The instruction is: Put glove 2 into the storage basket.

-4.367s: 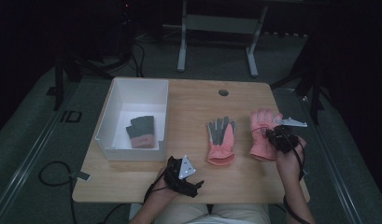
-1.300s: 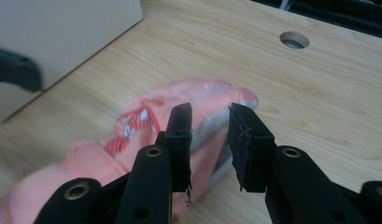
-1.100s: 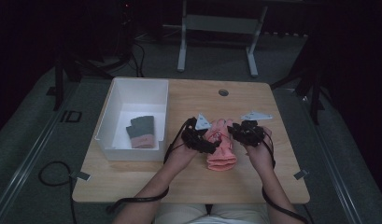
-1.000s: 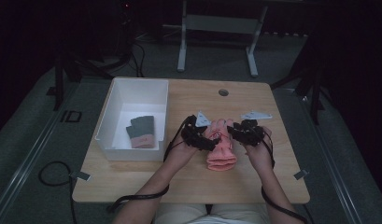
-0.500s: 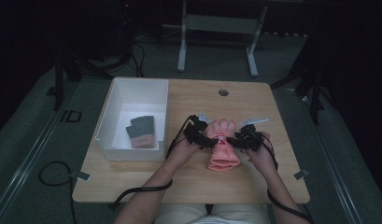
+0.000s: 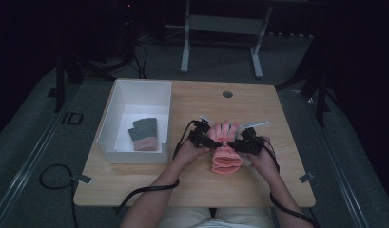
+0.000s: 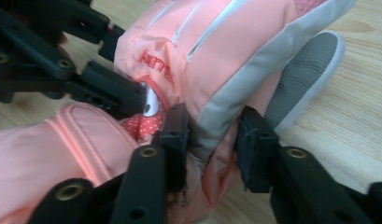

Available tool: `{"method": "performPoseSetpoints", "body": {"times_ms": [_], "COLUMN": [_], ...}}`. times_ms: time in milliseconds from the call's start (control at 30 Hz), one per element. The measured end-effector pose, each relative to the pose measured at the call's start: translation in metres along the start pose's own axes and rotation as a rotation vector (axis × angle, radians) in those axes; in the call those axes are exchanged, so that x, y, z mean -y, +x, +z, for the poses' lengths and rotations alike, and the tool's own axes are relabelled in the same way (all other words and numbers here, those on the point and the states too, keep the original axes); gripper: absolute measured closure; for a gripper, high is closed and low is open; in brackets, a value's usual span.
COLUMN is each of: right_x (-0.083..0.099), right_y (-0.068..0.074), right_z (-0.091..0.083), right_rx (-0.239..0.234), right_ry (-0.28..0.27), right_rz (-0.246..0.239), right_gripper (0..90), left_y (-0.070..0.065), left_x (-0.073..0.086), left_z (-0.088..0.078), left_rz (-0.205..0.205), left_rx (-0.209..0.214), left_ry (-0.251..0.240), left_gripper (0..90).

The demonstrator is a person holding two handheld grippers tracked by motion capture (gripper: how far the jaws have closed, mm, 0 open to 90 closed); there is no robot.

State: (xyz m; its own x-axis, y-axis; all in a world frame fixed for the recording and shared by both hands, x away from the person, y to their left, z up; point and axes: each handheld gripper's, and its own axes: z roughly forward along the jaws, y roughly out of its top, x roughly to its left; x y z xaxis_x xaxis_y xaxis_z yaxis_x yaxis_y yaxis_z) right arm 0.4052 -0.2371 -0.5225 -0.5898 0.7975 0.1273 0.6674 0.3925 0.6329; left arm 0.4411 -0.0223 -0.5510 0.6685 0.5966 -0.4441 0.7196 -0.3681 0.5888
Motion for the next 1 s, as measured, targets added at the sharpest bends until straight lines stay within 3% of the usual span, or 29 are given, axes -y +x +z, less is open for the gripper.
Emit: {"method": "performPoseSetpoints", "body": {"times_ms": [33,67,100,200,467,567,1000], "right_x": [0.001,0.001,0.001,0.001,-0.001,-0.006,-0.031], "right_y": [0.002,0.003,0.004,0.005,0.012,0.016,0.031], "right_z": [0.000,-0.001,-0.001,-0.004,-0.017,-0.023,-0.048], "right_rx": [0.005,0.008,0.012,0.011,0.002,0.002,-0.029], "right_ry": [-0.010,-0.017,-0.021,-0.030,-0.077,-0.091,-0.154], "right_rz": [-0.006,-0.015,-0.024,-0.020,-0.011,-0.019,-0.034], "right_gripper": [71.4,72.2,72.8,73.7,74.7,74.9,75.1], "left_y": [-0.006,-0.006,-0.013,-0.018,-0.034,-0.041,-0.057], "left_x": [-0.002,-0.002,-0.004,-0.006,-0.011,-0.016,-0.030], "left_z": [-0.002,-0.002,-0.005,-0.008,-0.023,-0.035,-0.077], "left_rz": [0.031,0.031,0.073,0.083,0.124,0.140,0.173], "left_rx": [-0.019,-0.019,-0.054,-0.062,-0.115,-0.134,-0.166], "left_ry": [0.005,0.005,0.016,0.016,0.017,0.010,-0.015], "left_gripper": [63.9,69.3,72.3,76.2,77.6,78.0,78.3]}}
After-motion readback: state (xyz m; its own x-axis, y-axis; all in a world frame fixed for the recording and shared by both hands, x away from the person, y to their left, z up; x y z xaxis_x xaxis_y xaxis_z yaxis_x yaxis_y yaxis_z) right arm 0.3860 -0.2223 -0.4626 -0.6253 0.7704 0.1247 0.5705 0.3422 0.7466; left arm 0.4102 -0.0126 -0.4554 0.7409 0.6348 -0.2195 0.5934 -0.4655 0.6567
